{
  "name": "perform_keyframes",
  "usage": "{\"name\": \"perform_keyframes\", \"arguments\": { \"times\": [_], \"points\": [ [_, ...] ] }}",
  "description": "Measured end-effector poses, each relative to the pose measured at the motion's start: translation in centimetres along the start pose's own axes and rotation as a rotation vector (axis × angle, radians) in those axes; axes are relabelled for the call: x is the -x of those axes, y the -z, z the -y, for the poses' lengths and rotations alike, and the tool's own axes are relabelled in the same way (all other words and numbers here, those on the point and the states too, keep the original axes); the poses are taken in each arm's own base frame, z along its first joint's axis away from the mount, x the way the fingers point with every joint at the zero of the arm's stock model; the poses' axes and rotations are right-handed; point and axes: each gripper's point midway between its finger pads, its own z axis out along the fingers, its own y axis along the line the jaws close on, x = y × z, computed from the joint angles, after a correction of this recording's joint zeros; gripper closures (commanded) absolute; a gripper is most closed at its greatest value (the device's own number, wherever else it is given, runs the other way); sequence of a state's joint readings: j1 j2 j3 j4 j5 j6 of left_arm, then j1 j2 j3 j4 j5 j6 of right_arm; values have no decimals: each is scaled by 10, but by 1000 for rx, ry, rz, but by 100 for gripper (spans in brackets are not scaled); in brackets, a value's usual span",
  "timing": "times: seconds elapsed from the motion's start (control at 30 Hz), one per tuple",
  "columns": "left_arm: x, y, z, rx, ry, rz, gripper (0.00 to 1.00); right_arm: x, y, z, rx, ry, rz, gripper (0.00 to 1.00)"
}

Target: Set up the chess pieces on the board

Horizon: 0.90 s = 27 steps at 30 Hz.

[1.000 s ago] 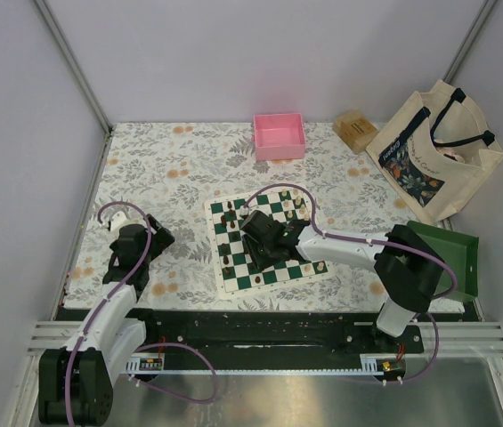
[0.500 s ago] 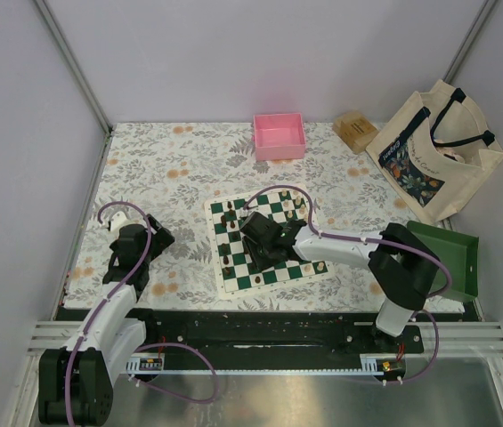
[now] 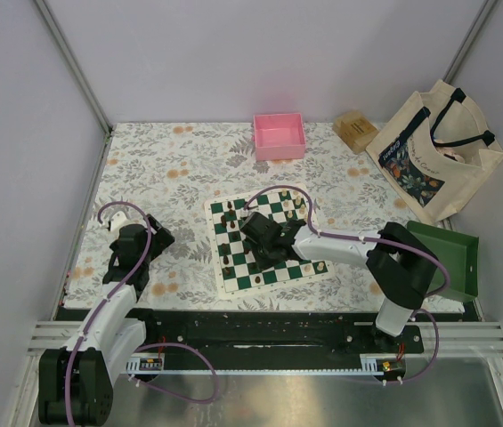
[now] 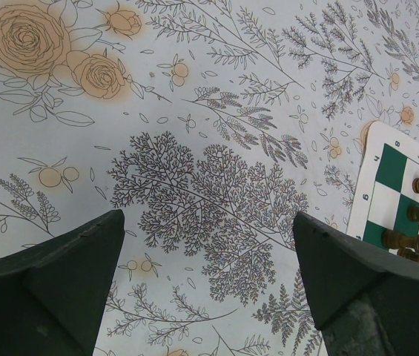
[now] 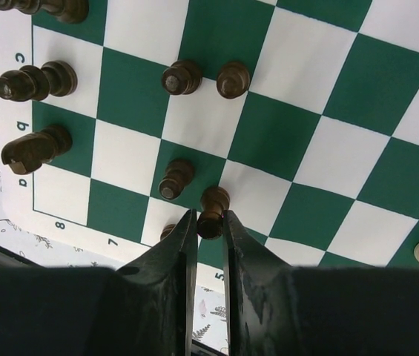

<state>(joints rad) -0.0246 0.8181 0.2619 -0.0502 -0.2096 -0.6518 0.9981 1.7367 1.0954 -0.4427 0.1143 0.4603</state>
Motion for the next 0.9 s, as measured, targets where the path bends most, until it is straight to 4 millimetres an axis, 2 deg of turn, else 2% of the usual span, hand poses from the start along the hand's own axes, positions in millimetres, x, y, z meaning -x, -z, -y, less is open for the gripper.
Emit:
{"name": "perform_keyframes", "arguments": {
  "times": [0.13,0.3,0.37,0.47,0.6,0.7,0.9],
  "points": [
    [0,0,0,0,0,0,1,2,6,3,-13,0,8,81],
    [0,0,0,0,0,0,1,17,35,6,-23,-6,83,82],
    [0,0,0,0,0,0,1,25,47,2,-11,-4,121,82],
    [0,0,0,0,0,0,1,32,56,-16,24,20,153,81],
    [0,0,0,0,0,0,1,25,50,-44,62,66,135,80],
    [0,0,0,0,0,0,1,8,35,-59,75,100,81,80],
    [0,0,0,0,0,0,1,-16,15,-67,75,131,2,80]
  ]
}}
